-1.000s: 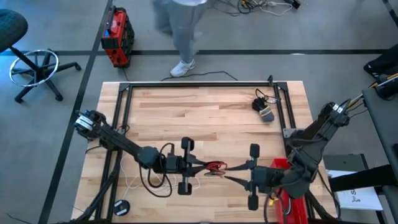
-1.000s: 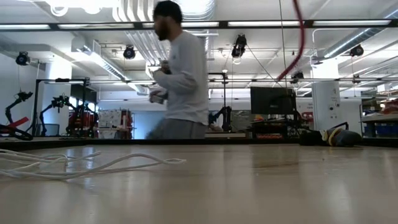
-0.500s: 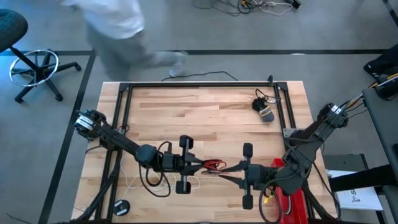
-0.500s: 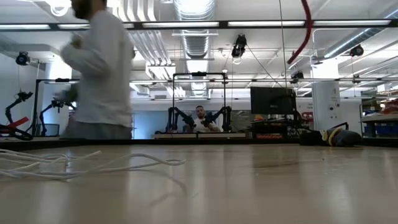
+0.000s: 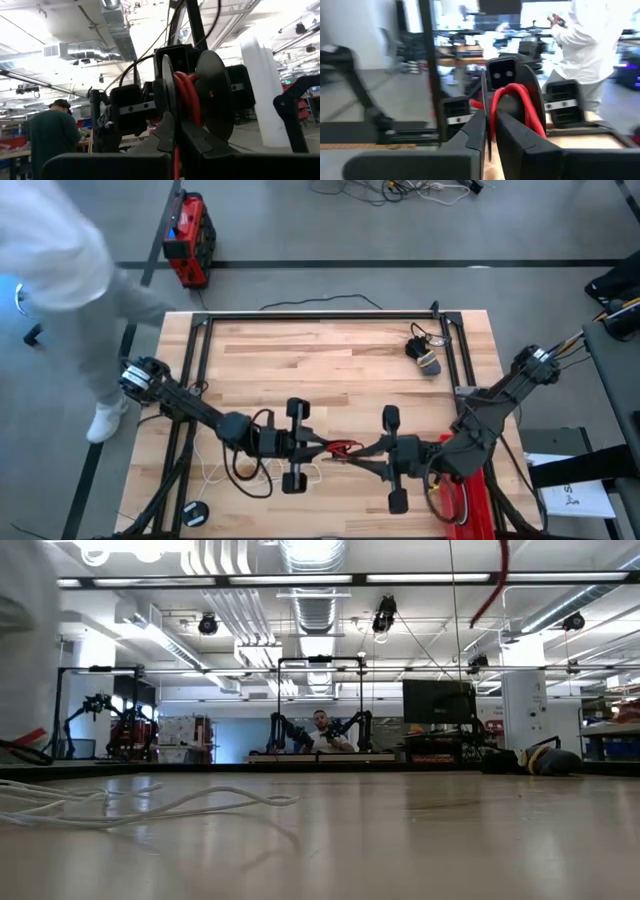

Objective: Coil cords
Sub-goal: Coil the red wire onto the spool

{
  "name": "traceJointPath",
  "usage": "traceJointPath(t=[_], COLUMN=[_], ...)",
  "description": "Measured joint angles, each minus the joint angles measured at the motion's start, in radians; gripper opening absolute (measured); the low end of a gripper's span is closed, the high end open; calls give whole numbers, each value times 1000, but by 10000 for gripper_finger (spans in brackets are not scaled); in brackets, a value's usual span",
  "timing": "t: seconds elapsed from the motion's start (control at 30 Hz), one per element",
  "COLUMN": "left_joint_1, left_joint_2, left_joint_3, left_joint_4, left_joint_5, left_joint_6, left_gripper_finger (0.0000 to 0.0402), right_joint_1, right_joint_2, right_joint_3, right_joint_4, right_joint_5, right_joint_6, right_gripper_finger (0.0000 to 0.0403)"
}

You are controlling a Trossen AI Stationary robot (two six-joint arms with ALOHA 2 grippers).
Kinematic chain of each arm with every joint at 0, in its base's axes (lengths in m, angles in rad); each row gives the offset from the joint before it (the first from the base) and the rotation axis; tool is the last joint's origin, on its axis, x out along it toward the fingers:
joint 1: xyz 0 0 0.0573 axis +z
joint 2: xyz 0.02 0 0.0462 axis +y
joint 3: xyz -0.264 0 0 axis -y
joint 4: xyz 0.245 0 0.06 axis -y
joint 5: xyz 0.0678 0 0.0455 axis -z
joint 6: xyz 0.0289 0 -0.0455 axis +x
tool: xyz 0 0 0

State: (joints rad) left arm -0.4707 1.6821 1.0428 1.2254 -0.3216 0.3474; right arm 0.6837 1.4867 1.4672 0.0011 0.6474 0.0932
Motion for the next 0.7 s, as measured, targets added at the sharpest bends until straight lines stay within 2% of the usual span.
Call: traceJointPath(t=[0.2, 0.37, 0.43, 0.7], left_joint_1=[1, 8, 15, 81], left_joint_2=[-1, -14, -7, 88], left_joint_3=[26, 26, 24, 23], left_joint_4=[-69, -146, -177, -191], left_joint_5=[-12, -61, -62, 55], left_joint_6=[11, 2, -49, -274], left_gripper_finger=[7, 44, 63, 134], right_joint_1=[-4, -2, -1, 0], right_joint_2=[-13, -48, -59, -71], right_joint_3=[0, 10, 17, 27], right_joint_4=[-11, -60, -87, -113], right_joint_5=[-19, -17, -20, -20], right_joint_6=[-1, -23, -26, -55], right_gripper_finger=[6, 2, 1, 0])
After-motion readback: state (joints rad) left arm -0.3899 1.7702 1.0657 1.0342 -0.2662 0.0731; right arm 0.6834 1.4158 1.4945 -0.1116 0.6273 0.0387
